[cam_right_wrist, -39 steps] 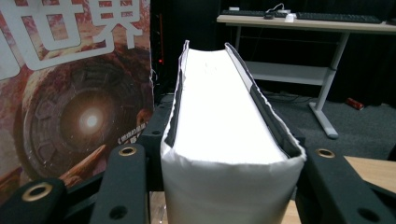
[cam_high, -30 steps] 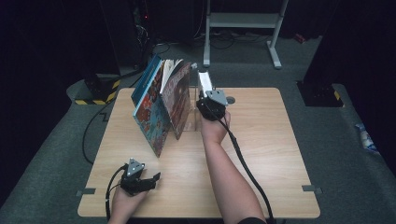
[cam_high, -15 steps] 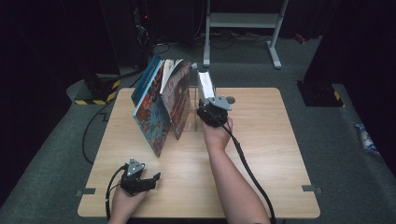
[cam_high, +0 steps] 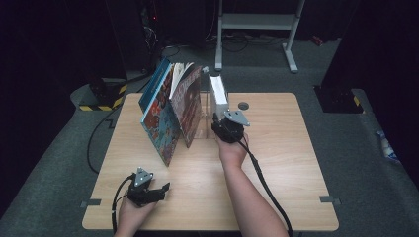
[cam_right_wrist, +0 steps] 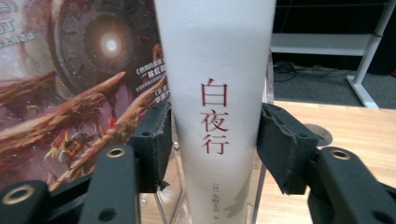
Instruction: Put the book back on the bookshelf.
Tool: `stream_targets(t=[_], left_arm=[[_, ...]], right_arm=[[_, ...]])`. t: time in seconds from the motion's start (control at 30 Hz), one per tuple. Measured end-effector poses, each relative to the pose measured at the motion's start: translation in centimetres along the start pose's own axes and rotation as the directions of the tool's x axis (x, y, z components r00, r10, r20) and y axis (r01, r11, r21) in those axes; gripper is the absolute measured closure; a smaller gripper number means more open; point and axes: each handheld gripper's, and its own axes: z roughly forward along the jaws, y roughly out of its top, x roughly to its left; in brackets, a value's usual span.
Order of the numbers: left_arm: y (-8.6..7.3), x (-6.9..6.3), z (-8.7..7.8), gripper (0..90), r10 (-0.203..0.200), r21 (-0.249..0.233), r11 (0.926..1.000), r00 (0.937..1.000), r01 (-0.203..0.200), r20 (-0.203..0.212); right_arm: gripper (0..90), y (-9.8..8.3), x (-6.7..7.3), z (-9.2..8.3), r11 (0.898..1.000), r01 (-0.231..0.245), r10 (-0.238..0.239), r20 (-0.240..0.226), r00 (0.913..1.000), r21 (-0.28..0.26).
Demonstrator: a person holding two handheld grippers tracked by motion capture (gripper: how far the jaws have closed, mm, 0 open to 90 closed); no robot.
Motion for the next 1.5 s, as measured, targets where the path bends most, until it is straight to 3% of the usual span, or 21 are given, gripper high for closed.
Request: stream_targets(t=[0.23, 0.47, 0.67, 0.9, 1.03, 1.2, 1.5], left_arm=[[0.0, 0.0, 0.0, 21.7, -0.001, 0.001, 1.0000, 1.0000, 0.001, 0.000], [0.0, 0.0, 0.0, 21.7, 0.000, 0.001, 1.0000, 1.0000, 0.000, 0.001], [0.0, 0.0, 0.0, 21.7, 0.004, 0.000, 1.0000, 1.0000, -0.004, 0.001], [0.0, 0.0, 0.0, 21.7, 0.003, 0.000, 1.0000, 1.0000, -0.003, 0.001], [0.0, 0.0, 0.0, 21.7, 0.005, 0.001, 1.0000, 1.0000, -0.005, -0.001], [0.0, 0.0, 0.0, 21.7, 0.003, 0.003, 1.0000, 1.0000, -0.003, -0.001], [0.0, -0.1, 0.0, 21.8, 0.005, 0.002, 1.0000, 1.0000, -0.005, -0.002]], right_arm=[[52.0, -0.3, 0.7, 0.0, 1.000, 0.003, -0.002, 0.066, 0.9978, -0.026], [52.1, -0.7, 1.7, 0.1, 0.998, -0.023, 0.029, 0.121, 0.9922, -0.051], [51.4, -0.6, 1.7, 0.1, 0.999, -0.016, 0.021, 0.112, 0.9935, -0.046], [47.8, 0.1, 0.8, 0.0, 0.999, -0.046, 0.046, 0.033, 0.9984, -0.022], [49.1, 0.6, 0.5, -0.3, 0.999, -0.031, 0.031, 0.008, 0.9995, -0.028], [50.8, 0.8, 0.5, -0.2, 0.999, 0.028, -0.028, 0.015, 0.9995, -0.024], [50.6, 0.8, 0.7, -0.2, 1.000, -0.010, 0.011, 0.038, 0.9992, -0.029]])
